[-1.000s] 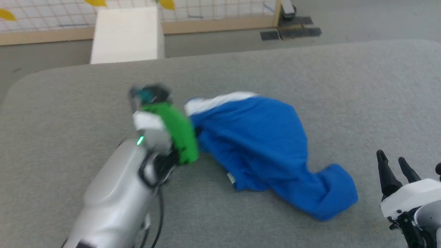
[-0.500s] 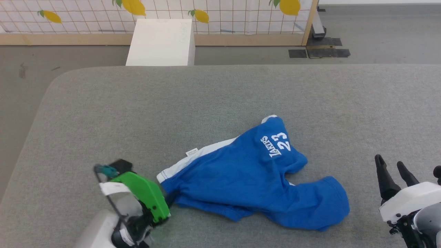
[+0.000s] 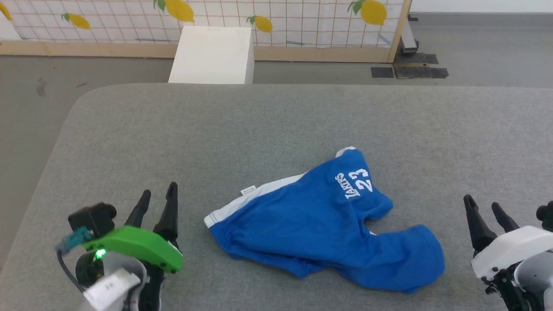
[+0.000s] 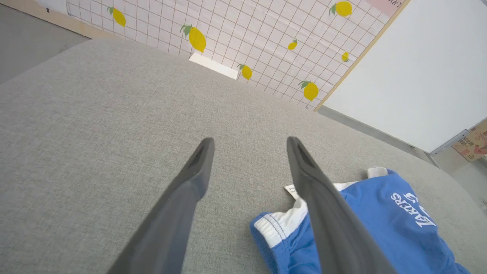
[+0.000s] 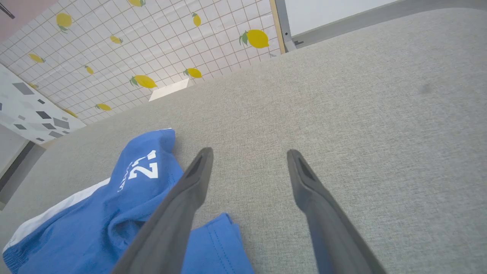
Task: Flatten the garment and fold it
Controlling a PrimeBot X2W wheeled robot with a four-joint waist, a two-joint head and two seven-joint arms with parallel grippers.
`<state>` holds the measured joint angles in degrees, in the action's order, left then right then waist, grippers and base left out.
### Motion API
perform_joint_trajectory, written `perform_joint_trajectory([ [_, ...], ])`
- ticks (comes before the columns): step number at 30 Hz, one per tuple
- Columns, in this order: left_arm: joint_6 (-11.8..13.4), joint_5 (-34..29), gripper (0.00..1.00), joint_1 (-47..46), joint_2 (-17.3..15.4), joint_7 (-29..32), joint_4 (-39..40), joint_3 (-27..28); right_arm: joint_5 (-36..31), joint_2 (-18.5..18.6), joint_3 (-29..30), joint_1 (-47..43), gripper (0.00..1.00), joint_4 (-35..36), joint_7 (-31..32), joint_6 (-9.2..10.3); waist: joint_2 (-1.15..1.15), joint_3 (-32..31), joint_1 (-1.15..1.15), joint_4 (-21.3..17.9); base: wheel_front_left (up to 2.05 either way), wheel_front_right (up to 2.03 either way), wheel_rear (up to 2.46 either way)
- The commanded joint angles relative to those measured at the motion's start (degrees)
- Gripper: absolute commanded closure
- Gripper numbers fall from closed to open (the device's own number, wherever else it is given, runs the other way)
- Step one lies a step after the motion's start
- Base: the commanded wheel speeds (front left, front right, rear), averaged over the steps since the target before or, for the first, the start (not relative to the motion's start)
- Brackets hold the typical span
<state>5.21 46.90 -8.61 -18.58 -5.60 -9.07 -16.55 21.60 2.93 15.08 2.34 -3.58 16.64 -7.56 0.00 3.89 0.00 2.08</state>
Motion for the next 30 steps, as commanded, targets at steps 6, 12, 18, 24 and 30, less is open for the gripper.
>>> perform_joint_trajectory([
  [6,-1.85,-4.62,0.0,-0.01,1.05,-6.76,-2.36,-1.3,-3.19,-0.05,-2.96,6.1,0.0,-0.53,6.96,0.08,0.0,3.05,0.0,1.04,0.0,0.0,0.0],
  [12,-2.04,-7.71,0.0,-2.07,1.17,-8.19,-2.85,-2.04,-9.56,1.65,-10.99,15.48,0.0,-4.73,20.36,0.08,0.0,6.51,0.0,1.23,0.0,0.0,0.0],
  [18,-2.14,-9.21,0.0,-4.26,1.4,-8.78,-1.72,-1.72,-12.9,4.53,-19.26,23.2,0.0,-10.34,30.82,0.08,0.0,10.09,0.0,2.01,0.0,0.0,0.0],
  [24,-2.45,-9.6,0.0,-5.69,1.71,-8.98,-1.58,-1.42,-11.47,5.94,-28.17,25.9,0.0,-14.55,35.73,0.08,0.0,12.21,0.0,2.69,0.0,0.0,0.0],
  [30,-2.82,-9.58,0.0,-5.94,2.27,-9.08,-2.54,-1.69,-8.21,7.03,-33.86,25.59,0.0,-17.29,38.49,0.08,0.0,12.32,0.0,2.83,0.0,0.0,0.0],
])
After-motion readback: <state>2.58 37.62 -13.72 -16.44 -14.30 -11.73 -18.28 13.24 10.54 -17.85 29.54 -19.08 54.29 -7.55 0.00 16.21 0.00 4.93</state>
